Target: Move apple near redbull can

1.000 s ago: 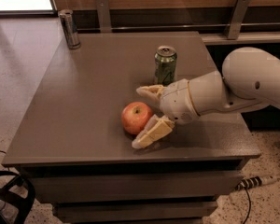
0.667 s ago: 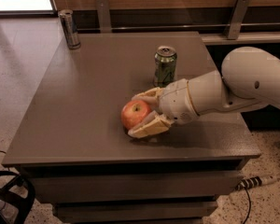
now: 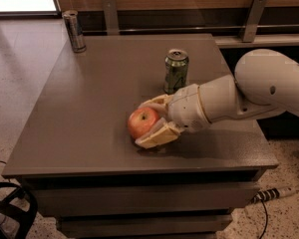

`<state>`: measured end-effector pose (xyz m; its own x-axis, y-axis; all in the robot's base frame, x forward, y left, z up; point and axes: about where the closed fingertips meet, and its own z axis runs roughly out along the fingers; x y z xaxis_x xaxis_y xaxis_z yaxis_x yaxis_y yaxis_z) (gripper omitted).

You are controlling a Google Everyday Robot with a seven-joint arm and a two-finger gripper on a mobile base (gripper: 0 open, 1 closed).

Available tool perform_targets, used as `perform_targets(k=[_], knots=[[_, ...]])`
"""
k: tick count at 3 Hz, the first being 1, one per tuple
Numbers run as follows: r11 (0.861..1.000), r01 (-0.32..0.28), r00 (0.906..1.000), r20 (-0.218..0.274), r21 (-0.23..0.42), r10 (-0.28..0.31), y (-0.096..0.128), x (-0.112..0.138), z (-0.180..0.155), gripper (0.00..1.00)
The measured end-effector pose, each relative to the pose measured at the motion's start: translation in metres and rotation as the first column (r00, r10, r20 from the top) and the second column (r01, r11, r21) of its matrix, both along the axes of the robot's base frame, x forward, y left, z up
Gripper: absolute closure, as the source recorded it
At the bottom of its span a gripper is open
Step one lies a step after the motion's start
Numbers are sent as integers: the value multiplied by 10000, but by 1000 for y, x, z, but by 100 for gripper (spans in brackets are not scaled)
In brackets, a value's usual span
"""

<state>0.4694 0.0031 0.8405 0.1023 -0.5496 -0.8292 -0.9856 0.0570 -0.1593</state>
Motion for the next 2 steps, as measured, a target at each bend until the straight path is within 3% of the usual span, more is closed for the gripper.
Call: perform_targets(k=[1, 2], knots=[[10000, -39, 10000, 19, -14, 39, 2, -1, 1, 100], [10000, -37, 10000, -13, -29, 37, 2, 2, 3, 100]])
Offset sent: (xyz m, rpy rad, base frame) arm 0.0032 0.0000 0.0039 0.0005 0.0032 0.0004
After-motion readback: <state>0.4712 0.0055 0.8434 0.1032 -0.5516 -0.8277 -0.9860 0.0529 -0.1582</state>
